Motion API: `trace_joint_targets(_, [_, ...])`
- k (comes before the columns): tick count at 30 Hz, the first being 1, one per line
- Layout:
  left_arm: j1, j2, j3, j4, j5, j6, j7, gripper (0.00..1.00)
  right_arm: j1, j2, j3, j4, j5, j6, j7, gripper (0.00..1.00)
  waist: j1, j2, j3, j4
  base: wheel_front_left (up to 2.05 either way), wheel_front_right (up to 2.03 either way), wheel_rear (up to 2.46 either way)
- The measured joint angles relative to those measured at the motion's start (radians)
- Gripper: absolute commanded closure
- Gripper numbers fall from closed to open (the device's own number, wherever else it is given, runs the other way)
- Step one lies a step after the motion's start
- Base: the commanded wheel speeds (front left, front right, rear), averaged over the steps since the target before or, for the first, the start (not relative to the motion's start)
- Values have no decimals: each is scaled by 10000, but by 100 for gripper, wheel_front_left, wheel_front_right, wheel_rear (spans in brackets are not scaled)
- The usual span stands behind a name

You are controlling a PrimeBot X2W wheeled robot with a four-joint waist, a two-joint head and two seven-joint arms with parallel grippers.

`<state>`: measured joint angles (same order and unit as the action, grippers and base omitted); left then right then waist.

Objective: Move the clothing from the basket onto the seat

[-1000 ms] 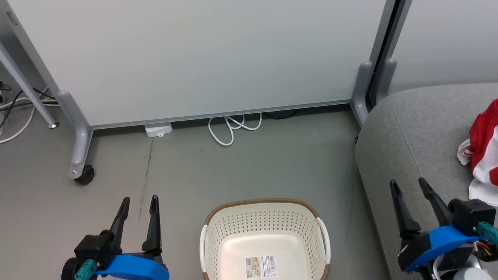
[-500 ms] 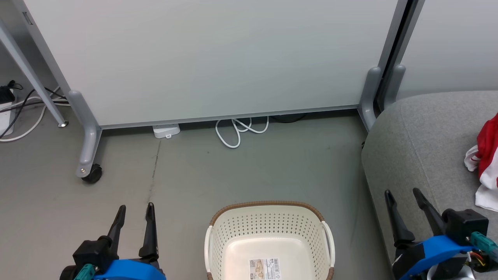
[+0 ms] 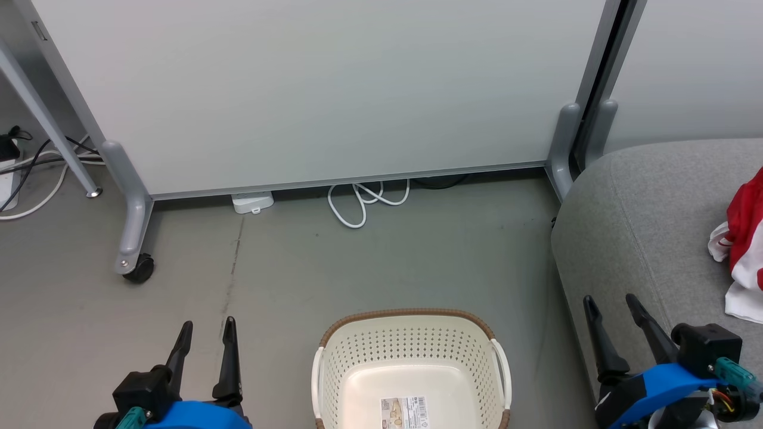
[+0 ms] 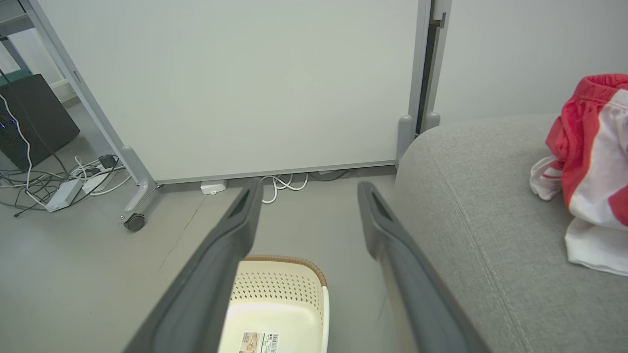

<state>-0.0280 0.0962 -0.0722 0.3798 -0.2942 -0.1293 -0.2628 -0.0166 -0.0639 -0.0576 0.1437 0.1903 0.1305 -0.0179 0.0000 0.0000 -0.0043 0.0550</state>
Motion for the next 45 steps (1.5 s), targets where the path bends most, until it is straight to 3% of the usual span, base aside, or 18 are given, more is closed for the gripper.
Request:
trace_joint_targets(9, [-2, 21, -77, 94, -81, 0, 0, 0, -7, 17, 35, 73, 59, 0, -13, 0, 0, 0, -9, 13, 0, 0, 0])
trace_joint_targets(10, [10, 6, -82, 121, -105, 0, 4, 100, 2, 19, 36, 100, 59, 0, -12, 100, 0, 0, -12, 14, 0, 0, 0])
trace_joint_targets(17, [429, -115, -75, 667, -205, 0, 104, 100, 221, 58, 33, 757, 150, 0, 58, 100, 0, 0, -12, 9, 0, 0, 0])
trace_joint_targets(45, [215, -257, 566, 44, -4592, 0, 1342, 100, 32, 82, -155, 859, 4890, 0, 443, 100, 0, 0, 8, -118, 0, 0, 0])
